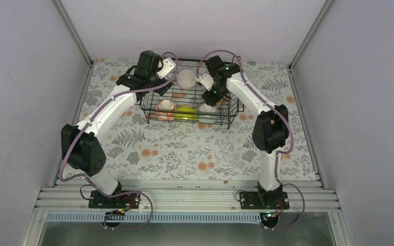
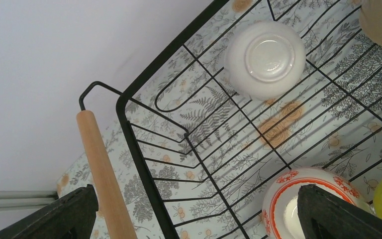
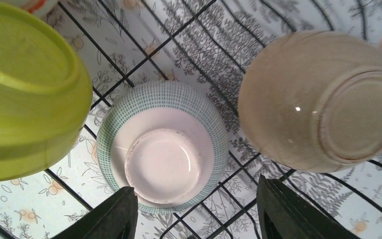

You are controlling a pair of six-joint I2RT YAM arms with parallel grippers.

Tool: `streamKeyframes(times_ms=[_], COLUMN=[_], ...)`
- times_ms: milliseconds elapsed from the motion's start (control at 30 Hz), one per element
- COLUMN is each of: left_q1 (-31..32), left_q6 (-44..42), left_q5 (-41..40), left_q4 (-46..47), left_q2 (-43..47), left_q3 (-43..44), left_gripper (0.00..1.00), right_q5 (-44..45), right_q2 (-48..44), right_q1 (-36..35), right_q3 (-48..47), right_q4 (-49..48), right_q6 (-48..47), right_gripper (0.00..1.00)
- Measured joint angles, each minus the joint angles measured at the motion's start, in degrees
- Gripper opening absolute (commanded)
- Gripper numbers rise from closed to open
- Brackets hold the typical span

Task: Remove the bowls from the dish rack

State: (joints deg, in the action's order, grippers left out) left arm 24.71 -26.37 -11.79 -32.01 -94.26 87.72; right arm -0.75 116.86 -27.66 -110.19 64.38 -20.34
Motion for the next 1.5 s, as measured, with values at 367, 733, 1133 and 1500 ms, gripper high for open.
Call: streamKeyframes(times_ms=[367,733,1133,1500], left_q1=[0.0,0.0,0.0,0.0], left_q6=[0.04,0.04,0.09,0.28], left_q5=[-0.02,0.0,0.04,0.42], left_q4=[0.2,0.15,0.15,0.15], left_q2=[0.04,0.11,0.13,0.11], left_q3=[-0.66,-0.87,-0.87,-0.87], left_gripper=[1.0,1.0,1.0,1.0], right_q5=[-1.27,-3.72,-4.74,-4.46], right_q2=[5.9,10.19,10.49,10.12], right_q1=[-0.5,-0.52,-0.46,-0.52], right_q3=[-2.64,-7.87,-5.88,-6.03], right_q4=[4.04,7.41,7.56,7.87], right_q6=[-1.55,-3.34,-5.92,-5.77], right_gripper=[0.61,0.64,0.45,0.22])
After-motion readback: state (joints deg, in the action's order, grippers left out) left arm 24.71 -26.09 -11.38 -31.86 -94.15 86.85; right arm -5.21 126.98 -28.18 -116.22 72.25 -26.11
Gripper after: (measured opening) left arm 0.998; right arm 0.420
